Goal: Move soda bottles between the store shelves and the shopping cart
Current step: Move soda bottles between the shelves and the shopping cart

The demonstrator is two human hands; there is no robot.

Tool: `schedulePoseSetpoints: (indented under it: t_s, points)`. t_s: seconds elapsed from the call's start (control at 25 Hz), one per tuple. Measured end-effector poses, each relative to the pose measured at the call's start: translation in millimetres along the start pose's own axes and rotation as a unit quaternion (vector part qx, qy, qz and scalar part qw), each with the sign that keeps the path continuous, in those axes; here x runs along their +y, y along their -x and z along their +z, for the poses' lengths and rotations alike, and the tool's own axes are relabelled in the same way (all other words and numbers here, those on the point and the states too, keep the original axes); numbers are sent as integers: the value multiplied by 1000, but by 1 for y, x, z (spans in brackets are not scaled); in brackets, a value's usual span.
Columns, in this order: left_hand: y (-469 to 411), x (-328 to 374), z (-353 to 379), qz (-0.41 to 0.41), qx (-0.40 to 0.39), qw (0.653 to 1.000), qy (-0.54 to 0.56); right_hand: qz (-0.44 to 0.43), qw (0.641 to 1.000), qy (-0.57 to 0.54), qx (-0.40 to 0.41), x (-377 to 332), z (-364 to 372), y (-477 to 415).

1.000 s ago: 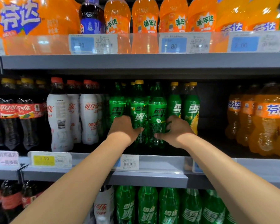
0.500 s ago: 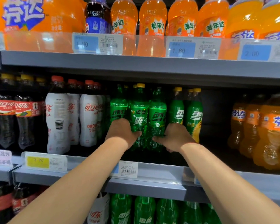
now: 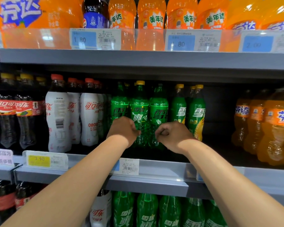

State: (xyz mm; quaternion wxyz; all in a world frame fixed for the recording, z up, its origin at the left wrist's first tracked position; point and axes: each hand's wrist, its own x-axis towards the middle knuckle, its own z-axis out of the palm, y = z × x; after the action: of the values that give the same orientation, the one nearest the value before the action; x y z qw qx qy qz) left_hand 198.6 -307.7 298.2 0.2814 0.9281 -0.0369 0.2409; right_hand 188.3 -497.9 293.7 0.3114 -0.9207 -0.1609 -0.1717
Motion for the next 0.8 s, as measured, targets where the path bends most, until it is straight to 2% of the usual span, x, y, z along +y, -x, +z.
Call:
schedulePoseSetpoints:
  t_s: [0.32, 0.6, 0.8]
  points:
    - [-1, -6, 4, 20, 2, 1000, 17, 0, 999, 13, -31, 5, -1, -1]
    - [1, -9, 5, 58, -41, 997, 34, -9, 995, 7, -97, 2, 2, -1]
    - [12, -8, -10, 90, -43, 993, 63, -22, 997, -6, -76, -2, -2, 1]
